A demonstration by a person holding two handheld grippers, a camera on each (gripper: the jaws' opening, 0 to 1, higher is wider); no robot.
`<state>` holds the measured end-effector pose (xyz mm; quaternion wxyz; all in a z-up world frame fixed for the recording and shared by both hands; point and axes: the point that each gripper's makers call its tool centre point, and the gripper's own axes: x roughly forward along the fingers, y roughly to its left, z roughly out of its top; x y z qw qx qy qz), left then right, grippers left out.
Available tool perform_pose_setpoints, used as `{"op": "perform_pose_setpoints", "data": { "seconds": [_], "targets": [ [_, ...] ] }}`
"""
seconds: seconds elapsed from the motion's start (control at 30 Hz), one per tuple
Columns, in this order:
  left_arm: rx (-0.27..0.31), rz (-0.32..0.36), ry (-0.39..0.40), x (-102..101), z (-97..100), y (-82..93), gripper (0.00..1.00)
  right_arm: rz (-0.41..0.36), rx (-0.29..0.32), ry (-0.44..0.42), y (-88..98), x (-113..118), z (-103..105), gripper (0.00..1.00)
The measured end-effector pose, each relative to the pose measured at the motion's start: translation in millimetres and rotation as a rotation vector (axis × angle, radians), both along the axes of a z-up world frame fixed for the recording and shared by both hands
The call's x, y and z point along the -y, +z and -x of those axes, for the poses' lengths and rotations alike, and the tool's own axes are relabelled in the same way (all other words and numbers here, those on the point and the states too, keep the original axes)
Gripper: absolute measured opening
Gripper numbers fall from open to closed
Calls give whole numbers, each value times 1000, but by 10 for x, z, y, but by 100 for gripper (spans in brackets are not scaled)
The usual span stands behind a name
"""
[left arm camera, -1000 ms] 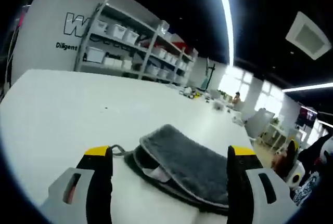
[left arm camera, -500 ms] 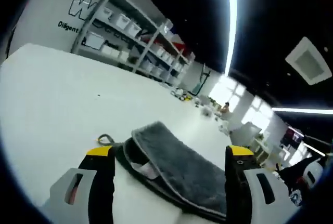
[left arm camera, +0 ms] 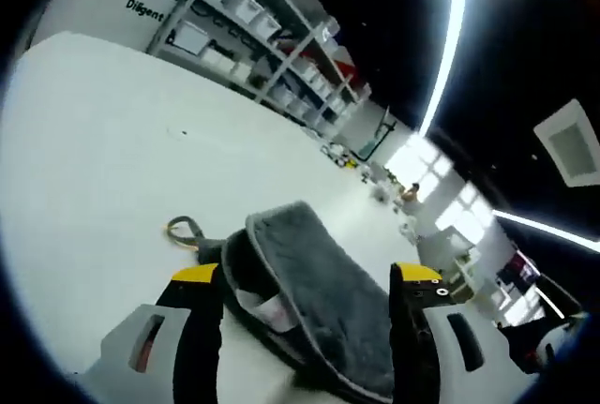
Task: Open the folded towel by lifting each exposed corner and separating the folded layers until the towel lies flat within the target outline without major curled edges
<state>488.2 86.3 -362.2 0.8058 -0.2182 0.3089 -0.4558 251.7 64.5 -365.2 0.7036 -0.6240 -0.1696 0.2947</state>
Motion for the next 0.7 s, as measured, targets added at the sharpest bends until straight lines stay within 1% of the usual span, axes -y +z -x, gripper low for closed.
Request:
{"op": "perform_pose_setpoints", "data": {
  "seconds": [0.1,0.13,0.3,0.43,0.5,0.57,0.63,0.7],
  "targets": [
    [-10,-27,8,25,-43,-88,67,-4,-8,0,-3,13,1,12],
    [-21,-30,8,25,-48,-110,67,-7,-11,1,-1,15,3,12],
    [-26,-26,29,7,-105,-126,65,-14,-14,3,11,11,14,11],
    [-28,-42,52,-41,-160,-166,53,-11,-18,7,-9,3,26,10],
    [-35,-49,73,-54,-191,-186,50,-13,-18,7,-15,4,27,10],
    [-35,-52,75,-45,-199,-194,43,-16,-18,6,-13,5,28,9],
    [-44,-73,77,-39,-201,-240,37,-21,-18,4,-3,8,30,9],
    [-36,-102,86,-49,-226,-286,33,-26,-22,3,-1,12,32,9]
  ]
}}
